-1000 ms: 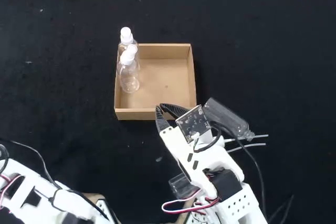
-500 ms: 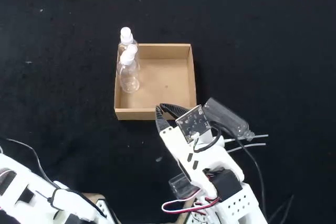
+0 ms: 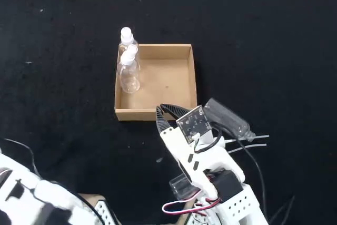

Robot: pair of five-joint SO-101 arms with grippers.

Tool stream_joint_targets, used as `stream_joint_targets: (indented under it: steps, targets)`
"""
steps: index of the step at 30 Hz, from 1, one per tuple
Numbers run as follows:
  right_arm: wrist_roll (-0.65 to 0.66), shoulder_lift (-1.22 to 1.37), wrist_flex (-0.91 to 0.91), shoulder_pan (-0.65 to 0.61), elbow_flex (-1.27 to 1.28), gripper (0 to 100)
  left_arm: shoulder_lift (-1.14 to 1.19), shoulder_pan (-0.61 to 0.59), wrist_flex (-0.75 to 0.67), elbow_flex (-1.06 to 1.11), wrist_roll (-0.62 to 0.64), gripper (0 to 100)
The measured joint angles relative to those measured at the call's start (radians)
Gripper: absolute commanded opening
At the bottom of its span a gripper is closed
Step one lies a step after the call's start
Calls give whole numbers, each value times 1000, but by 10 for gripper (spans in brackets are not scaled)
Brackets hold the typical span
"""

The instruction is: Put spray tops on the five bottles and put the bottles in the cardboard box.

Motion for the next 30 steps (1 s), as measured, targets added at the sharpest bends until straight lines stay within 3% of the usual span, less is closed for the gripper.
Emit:
stream_joint_targets:
  steps: [3,10,30]
  targets:
    - [0,0,0,0,0,13,129,0,-72,-60,0,237]
    - [0,0,0,0,0,13,351,-3,-98,-204,23,237]
    - [0,0,0,0,0,12,574,-14,-98,-379,49,236]
